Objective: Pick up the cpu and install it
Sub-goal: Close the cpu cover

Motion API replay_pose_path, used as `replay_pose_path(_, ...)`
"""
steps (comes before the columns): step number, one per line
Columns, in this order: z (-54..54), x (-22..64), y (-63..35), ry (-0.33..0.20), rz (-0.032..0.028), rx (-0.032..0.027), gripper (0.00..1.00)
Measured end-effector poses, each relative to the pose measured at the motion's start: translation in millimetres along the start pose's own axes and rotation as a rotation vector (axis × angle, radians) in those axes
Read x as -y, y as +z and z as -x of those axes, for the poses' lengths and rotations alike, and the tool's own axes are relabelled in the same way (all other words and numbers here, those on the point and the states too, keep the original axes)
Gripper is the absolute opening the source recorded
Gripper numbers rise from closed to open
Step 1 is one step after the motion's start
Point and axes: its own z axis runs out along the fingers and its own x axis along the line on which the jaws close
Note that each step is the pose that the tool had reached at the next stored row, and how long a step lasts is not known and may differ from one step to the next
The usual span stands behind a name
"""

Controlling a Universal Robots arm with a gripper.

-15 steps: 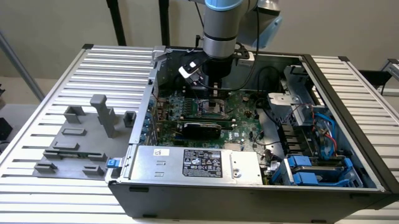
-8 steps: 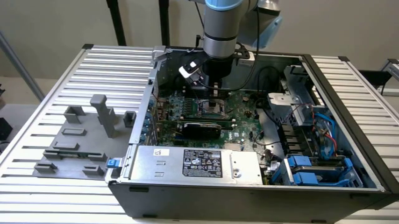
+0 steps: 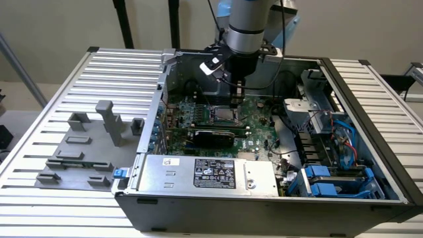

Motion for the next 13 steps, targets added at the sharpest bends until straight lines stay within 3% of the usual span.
replay_pose_path(8,-1.1,-36.5,-22.5,0.000,-0.0209,-0.0009,0.11)
replay_pose_path(13,-2.0,-59.1,-26.5,-0.001,-0.0281,-0.0005,0.11)
